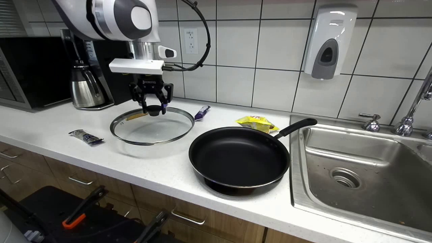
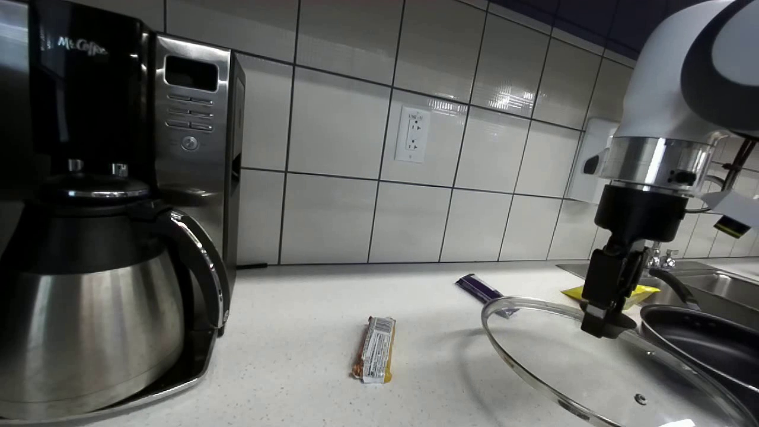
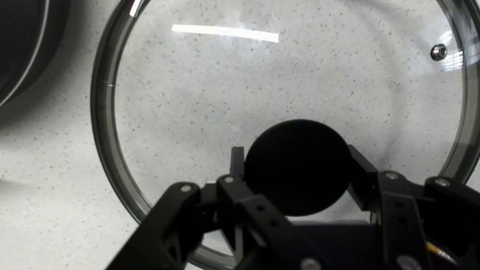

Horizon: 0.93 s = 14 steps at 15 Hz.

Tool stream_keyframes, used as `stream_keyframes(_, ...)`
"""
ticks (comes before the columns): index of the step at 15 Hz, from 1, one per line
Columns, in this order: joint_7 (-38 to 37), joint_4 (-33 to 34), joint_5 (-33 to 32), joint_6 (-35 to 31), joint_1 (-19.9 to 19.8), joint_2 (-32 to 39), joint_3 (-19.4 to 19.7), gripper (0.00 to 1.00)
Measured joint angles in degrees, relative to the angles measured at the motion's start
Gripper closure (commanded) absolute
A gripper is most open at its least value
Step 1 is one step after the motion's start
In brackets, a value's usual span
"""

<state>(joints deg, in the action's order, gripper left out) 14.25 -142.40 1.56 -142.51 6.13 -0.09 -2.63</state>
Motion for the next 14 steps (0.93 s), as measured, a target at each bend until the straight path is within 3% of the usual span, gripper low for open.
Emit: stream_keyframes(14,0.70,2.95,0.68,-10.16,-0.03,10.20,-1.49,0.61)
